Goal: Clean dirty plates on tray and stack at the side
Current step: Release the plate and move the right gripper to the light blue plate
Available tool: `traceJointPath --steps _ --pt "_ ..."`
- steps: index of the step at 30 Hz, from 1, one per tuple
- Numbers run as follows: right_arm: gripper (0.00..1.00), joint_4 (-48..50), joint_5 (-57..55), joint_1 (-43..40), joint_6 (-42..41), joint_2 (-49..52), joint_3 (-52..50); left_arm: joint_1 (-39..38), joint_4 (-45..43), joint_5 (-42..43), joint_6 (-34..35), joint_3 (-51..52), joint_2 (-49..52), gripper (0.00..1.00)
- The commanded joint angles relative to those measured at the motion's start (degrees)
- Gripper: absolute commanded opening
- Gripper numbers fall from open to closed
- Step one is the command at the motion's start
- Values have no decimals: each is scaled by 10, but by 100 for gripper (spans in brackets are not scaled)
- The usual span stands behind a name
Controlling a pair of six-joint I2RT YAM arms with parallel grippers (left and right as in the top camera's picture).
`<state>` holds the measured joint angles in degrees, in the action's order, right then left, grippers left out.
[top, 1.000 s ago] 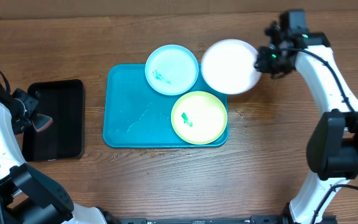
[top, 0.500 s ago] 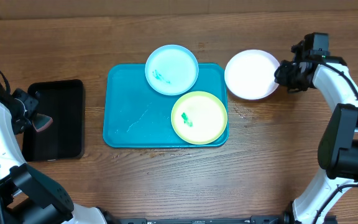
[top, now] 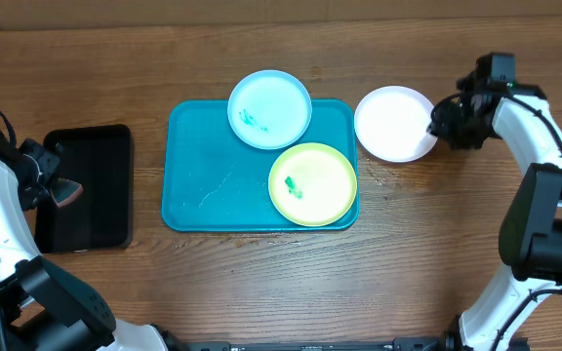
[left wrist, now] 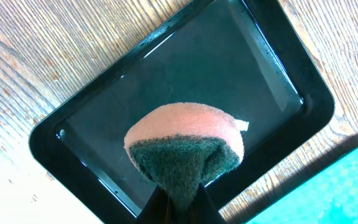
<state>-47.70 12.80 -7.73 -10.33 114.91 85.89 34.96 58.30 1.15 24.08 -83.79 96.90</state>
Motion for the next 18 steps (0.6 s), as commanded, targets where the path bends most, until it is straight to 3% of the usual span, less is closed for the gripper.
traceJointPath --steps 1,4,8,11,15,18 --pt "53 16 91 19 -2 -52 50 -2 -2 5 8 -7 -3 4" --pt "70 84 164 48 -2 -56 51 -3 -3 13 8 -7 -3 4" --pt "79 197 124 126 15 -25 48 -3 -2 15 8 -7 -3 4" --pt "83 263 116 185 103 10 48 -3 -3 15 8 -7 -3 4" --pt "99 330 -24 250 151 57 48 -3 -3 15 7 -7 -3 4" --pt "100 367 -109 282 158 79 48 -3 -4 14 3 -7 -3 4"
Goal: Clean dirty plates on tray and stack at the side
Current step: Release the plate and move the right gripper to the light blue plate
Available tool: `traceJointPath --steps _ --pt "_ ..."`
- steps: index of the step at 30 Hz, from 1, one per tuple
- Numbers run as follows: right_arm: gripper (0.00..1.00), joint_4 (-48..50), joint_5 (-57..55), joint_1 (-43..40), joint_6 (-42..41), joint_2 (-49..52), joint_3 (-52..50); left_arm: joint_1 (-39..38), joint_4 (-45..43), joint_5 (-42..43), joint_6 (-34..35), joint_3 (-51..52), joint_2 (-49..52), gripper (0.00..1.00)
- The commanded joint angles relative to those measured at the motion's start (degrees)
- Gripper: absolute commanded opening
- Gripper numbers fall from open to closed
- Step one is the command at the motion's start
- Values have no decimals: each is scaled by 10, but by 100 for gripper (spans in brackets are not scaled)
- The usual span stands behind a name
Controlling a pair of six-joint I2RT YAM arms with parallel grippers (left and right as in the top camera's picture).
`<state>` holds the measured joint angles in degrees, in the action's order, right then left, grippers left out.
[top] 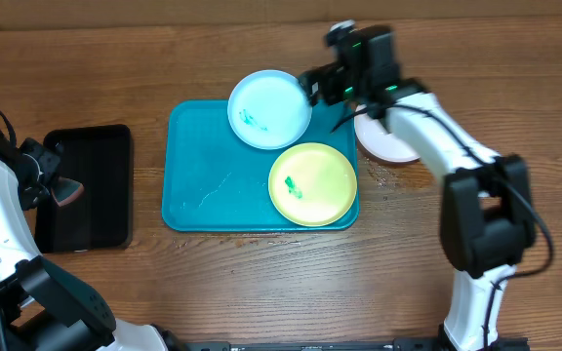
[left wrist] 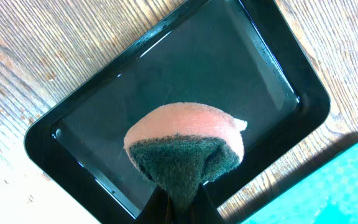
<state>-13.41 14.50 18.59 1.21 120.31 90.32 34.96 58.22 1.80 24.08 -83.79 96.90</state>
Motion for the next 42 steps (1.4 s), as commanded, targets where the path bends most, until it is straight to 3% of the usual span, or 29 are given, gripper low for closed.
traceJointPath --steps 1,10,18,28,33,37,40,42 --pt "100 34 -129 25 59 31 4 -3 -5 8 2 -7 -3 4" --pt "100 82 -102 34 109 54 11 -3 -13 8 2 -7 -3 4" --pt "100 -126 -63 40 101 106 187 -3 -15 8 2 -7 -3 4" --pt "100 -90 -50 41 94 165 199 -3 -15 12 2 -7 -3 4" --pt "84 -70 -50 43 93 194 199 -3 -15 15 2 -7 -3 4" --pt "82 -68 -50 46 93 198 199 -3 -15 15 2 -7 -3 4" --pt "65 -69 -50 46 93 198 199 -3 -15 15 2 -7 -3 4" --pt "60 -73 -43 48 93 197 200 -3 -15 15 2 -7 -3 4"
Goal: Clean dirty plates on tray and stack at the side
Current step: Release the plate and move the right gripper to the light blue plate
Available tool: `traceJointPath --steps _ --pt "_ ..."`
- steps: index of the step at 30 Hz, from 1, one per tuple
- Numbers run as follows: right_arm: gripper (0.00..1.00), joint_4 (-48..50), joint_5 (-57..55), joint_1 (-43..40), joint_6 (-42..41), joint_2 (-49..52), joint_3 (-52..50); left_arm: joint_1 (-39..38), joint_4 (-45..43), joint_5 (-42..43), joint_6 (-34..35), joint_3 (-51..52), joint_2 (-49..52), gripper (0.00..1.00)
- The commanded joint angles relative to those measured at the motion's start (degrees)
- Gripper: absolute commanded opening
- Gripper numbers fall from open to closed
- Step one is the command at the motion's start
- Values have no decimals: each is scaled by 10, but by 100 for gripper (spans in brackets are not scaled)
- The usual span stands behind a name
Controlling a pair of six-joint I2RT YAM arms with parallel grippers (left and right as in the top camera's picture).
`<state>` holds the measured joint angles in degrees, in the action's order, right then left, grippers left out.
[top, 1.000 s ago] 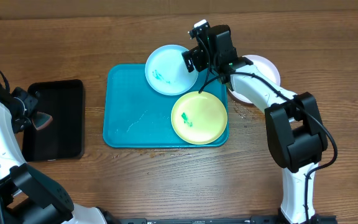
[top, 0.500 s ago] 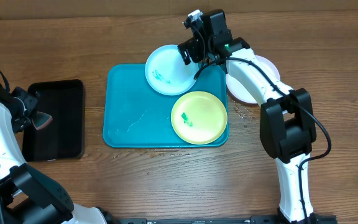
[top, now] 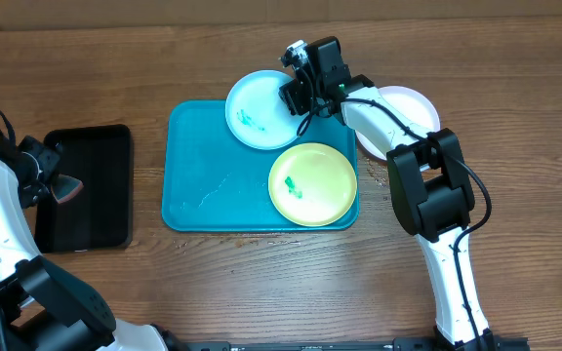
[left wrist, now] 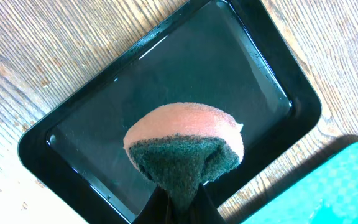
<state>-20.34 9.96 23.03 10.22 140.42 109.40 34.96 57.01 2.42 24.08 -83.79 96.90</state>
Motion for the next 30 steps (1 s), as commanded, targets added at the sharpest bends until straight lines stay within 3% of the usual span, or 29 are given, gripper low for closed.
traceJointPath --steps 1,11,23,30 --pt "56 -6 5 5 3 -4 9 -3 -3 9 2 -7 -3 4" --pt "4 -32 6 49 -5 -39 10 -3 -3 9 2 -7 -3 4" --pt "4 -158 0 115 -150 -95 9 -3 -3 33 1 -7 -3 4" --pt "4 -203 -69 120 -264 -85 -37 -3 -4 35 2 -7 -3 4"
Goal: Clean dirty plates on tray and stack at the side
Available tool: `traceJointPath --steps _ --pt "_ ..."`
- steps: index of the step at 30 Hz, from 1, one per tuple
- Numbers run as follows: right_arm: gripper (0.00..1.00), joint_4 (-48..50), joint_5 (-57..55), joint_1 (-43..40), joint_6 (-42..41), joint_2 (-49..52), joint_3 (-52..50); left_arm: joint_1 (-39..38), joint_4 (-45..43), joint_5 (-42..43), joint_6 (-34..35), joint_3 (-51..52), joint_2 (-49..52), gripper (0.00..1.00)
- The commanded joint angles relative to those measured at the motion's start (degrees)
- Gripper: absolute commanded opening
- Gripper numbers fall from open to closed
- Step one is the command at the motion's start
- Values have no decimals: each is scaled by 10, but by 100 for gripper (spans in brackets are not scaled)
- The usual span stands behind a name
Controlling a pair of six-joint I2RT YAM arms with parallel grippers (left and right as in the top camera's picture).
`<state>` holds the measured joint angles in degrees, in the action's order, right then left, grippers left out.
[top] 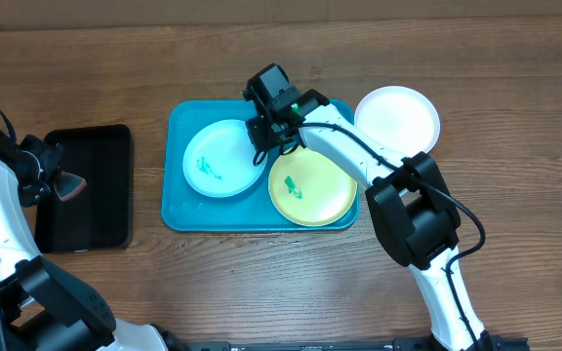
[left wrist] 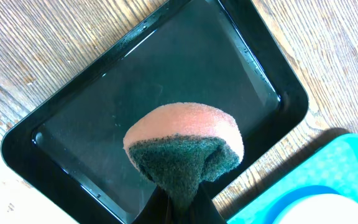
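A light blue plate (top: 224, 158) with green smears lies on the left half of the teal tray (top: 185, 210). My right gripper (top: 268, 127) sits at the plate's upper right rim, shut on it. A yellow-green plate (top: 312, 185) with a green smear rests on the tray's right half. A white plate (top: 396, 119) lies on the table to the right of the tray. My left gripper (top: 61, 183) hovers over the black tray (top: 91, 185), shut on a pink and green sponge (left wrist: 184, 149). The blue plate's edge (left wrist: 319, 208) shows at the left wrist view's bottom right.
The black tray (left wrist: 92, 93) holds a shallow film of water. The wooden table (top: 261, 283) runs around both trays. My right arm (top: 359, 166) reaches across the yellow-green plate's upper edge.
The blue plate has gone from the tray's top edge to the tray's left half, with my right gripper at its rim. The left gripper still holds the sponge over the black tray.
My right gripper was first at the white plate on the table, right of the tray. Then it was above the tray's top right, then at the blue plate's right rim. Now that plate lies further left and lower on the tray. The left gripper kept the sponge throughout.
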<state>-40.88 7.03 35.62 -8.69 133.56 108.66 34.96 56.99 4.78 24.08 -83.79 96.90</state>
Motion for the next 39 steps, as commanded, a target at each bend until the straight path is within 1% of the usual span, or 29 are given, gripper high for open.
traceJointPath --steps 1,7,9,10,13,15,16,17,24,25,26,28,29,32,36,39 --pt "4 6 -40 -6 -81 -15 -38 -3 -4 12 2 -7 -3 4" --pt "4 13 -37 -5 -132 -14 -59 -6 -4 16 1 -7 -3 4" --pt "5 14 -38 -2 -132 -14 -59 -12 -4 39 -17 -7 -3 4" --pt "10 14 -38 -1 -132 -14 -59 -17 -5 56 -33 -7 -3 4" --pt "15 19 -38 1 -132 -14 -59 -33 -10 94 -62 -7 -3 4" --pt "23 22 -35 2 -124 -14 -59 -53 -16 106 -68 -7 -3 4" --pt "31 23 -28 2 -113 -14 -59 -62 -18 105 -68 -7 -3 4" --pt "34 22 -22 2 -103 -14 -59 -75 -20 105 -70 -7 -3 4" --pt "33 30 -20 2 -100 -14 -59 -202 -41 103 -73 -7 18 4" --pt "29 30 -20 2 -100 -14 -59 -221 -47 103 -74 -7 25 4" --pt "20 31 -20 2 -100 -14 -59 -237 -53 103 -74 -7 35 4" --pt "6 31 -20 2 -100 -14 -59 -266 -64 103 -73 -7 58 4" --pt "4 31 -20 2 -101 -14 -59 -281 -71 103 -71 -7 72 4" --pt "4 31 -21 2 -111 -14 -59 -329 -97 103 -67 -7 130 4" --pt "4 31 -20 2 -111 -14 -59 -365 -133 106 -41 -7 181 4" --pt "4 31 -20 2 -111 -14 -59 -384 -160 132 -41 -7 203 4"
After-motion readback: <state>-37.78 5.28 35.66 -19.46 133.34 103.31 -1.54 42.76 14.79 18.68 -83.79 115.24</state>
